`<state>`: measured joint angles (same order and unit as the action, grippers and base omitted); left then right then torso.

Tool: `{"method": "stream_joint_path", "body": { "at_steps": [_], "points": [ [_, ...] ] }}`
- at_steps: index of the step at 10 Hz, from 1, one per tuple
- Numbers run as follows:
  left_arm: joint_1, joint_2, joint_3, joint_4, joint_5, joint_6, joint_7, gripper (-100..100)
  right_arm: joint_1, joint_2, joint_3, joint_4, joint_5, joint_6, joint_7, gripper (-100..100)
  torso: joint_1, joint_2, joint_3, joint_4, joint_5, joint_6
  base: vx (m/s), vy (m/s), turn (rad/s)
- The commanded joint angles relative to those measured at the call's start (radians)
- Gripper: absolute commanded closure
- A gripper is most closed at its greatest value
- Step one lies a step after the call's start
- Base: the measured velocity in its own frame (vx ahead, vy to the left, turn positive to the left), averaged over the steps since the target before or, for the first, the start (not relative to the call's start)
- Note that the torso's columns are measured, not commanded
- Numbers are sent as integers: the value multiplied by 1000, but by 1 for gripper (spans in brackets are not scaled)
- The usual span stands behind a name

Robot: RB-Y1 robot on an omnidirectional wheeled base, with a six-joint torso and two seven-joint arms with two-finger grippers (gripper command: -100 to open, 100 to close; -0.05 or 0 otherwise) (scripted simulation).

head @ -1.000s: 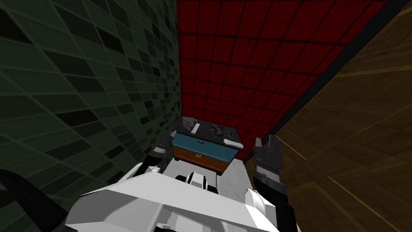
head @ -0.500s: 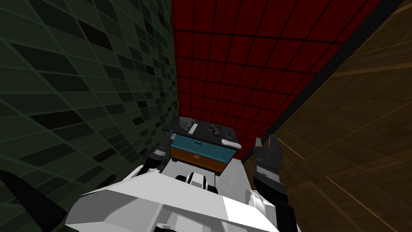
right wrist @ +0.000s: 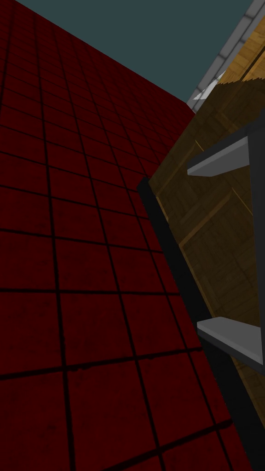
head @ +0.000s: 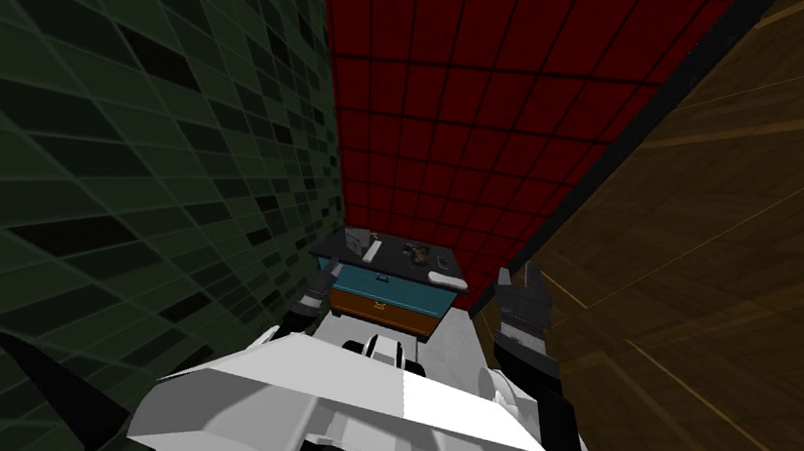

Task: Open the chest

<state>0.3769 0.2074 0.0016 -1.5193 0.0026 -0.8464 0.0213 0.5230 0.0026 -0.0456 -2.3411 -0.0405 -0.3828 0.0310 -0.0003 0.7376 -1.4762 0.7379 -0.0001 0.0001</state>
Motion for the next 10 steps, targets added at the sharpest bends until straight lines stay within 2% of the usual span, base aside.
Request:
{"method": "stream_joint_path", "body": {
  "at_steps": [1, 2, 5, 6, 7, 10],
  "points": [
    [-21, 3, 1, 71, 3, -46, -7, -100, 0, 0, 0, 0, 0, 0, 0, 0, 0, 0, 0, 0, 0, 0, 35, -41, -33],
    [-21, 3, 1, 93, 3, -46, -7, -100, 0, 0, 0, 0, 0, 0, 0, 0, 0, 0, 0, 0, 0, 0, 29, -33, -16],
    [-47, 4, 2, 185, 6, -107, -15, -100, 0, 0, 0, 0, 0, 0, 0, 0, 1, 1, 0, 0, 0, 0, 31, -35, -29],
    [-47, 4, 2, 203, 6, -107, -15, -100, 0, 0, 0, 0, 0, 0, 0, 0, 0, 0, 0, 0, 0, 0, 29, -31, -19],
    [-60, 3, 3, 235, 7, -137, -20, -100, 0, 0, 0, 0, 0, 0, 0, 0, 1, 1, 0, 0, 0, 0, 34, -40, -39],
    [-72, 1, 4, 312, 9, -166, -24, -100, 0, 0, 0, 0, 0, 0, 0, 0, 0, 0, 0, 0, 0, 0, 33, -32, -22]
  ]
}}
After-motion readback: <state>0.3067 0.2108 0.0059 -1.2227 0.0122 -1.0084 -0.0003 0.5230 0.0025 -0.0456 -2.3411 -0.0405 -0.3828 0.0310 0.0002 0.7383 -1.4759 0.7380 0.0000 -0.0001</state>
